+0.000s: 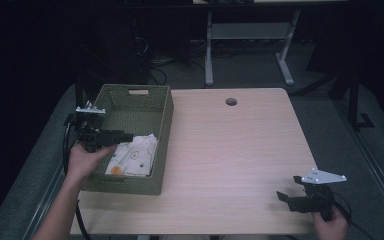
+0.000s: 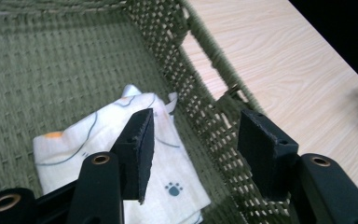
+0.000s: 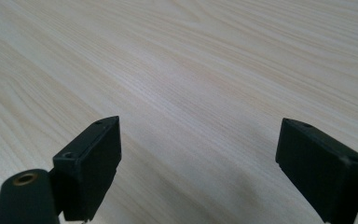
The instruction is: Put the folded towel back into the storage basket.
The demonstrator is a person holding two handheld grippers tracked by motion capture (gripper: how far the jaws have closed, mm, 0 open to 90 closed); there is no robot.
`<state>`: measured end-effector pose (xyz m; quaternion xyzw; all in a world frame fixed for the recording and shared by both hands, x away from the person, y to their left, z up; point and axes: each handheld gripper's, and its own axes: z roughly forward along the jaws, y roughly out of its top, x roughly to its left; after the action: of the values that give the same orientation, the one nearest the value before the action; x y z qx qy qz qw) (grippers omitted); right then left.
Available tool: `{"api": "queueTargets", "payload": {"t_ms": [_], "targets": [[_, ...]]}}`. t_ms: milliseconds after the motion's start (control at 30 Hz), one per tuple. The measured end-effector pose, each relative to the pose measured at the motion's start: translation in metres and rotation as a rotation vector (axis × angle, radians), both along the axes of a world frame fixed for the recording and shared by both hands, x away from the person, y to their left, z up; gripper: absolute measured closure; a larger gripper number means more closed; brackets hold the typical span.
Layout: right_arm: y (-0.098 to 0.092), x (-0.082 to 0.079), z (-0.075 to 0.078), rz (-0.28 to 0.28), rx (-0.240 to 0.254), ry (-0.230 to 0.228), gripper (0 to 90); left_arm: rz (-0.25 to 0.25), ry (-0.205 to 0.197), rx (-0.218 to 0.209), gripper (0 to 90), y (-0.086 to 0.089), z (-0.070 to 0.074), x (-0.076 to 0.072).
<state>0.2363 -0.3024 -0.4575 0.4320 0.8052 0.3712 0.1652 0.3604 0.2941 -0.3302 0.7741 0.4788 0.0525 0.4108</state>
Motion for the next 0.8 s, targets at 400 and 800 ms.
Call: {"api": "queueTargets", "payload": {"t_ms": [400,800], "targets": [[0.001,0.000,0.000,0.002,0.000,0.001,13.7,-0.063,-0.040,-0.012,44.9,-0.030,0.015,-0.006],[-0.001,-0.001,0.001,-0.001,0.005,-0.007,13.8,-0.094,-0.050,0.011,45.1,-0.052,0.022,-0.007]]}}
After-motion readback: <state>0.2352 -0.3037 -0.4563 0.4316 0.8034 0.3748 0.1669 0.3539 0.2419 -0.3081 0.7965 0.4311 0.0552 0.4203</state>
